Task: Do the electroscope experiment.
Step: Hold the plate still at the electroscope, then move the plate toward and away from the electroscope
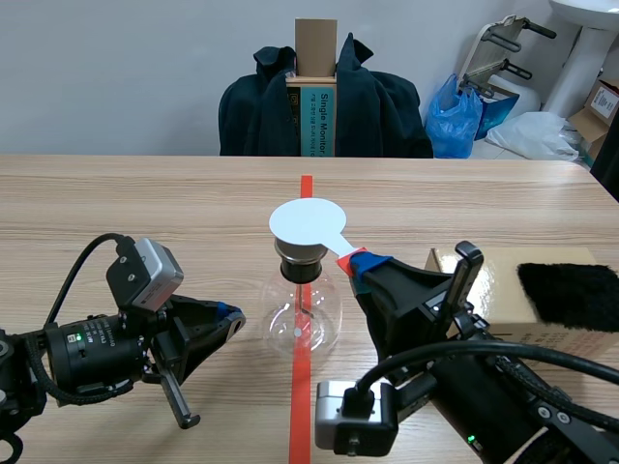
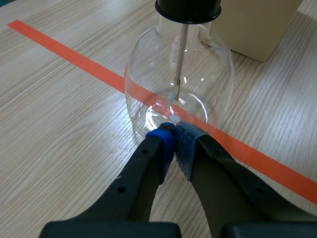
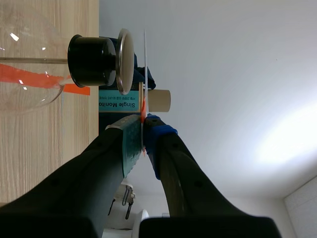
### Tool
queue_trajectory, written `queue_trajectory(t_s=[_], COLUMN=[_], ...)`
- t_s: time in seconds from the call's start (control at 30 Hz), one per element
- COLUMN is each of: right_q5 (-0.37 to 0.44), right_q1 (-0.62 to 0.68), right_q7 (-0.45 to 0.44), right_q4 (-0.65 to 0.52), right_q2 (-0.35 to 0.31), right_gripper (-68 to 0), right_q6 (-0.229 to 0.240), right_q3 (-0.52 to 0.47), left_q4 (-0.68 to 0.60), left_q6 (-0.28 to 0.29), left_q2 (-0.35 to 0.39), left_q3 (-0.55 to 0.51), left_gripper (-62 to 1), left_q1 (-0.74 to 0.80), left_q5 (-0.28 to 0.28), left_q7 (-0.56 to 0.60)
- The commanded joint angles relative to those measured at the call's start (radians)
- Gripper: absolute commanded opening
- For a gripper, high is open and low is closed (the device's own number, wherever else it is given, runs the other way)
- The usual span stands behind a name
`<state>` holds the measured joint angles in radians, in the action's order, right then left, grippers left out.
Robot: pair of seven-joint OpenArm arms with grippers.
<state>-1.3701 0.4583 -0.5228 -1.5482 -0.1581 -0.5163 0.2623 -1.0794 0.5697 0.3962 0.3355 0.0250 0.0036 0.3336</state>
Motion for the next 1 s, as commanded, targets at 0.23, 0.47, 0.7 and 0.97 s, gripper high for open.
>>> queue_trajectory(t_s=[0.23, 0.47, 0.7, 0.97], right_q5=[0.005, 0.005, 0.005, 0.005], right_q1=[-0.004, -0.004, -0.004, -0.004], right_q7=[0.0, 0.0, 0.032, 0.211], right_q4=[-0.012, -0.012, -0.012, -0.012], right_q2=[-0.005, -0.005, -0.005, -0.005], right_gripper=[-66.8, -66.8, -66.8, -66.8], right_q6=[-0.014, -0.014, -0.014, -0.014], right_q3=[-0.006, -0.006, -0.007, -0.007], left_q4=[-0.015, -0.015, -0.015, -0.015], left_q6=[0.0, 0.0, 0.0, 0.0], left_q2=[-0.005, -0.005, -0.005, -0.005], left_q3=[0.001, 0.001, 0.001, 0.001], left_gripper=[-59.2, -59.2, -59.2, -59.2], left_q1=[0.003, 0.003, 0.003, 0.003], left_q5=[-0.013, -0.013, -0.013, -0.013], left_q7=[0.013, 0.013, 0.013, 0.013])
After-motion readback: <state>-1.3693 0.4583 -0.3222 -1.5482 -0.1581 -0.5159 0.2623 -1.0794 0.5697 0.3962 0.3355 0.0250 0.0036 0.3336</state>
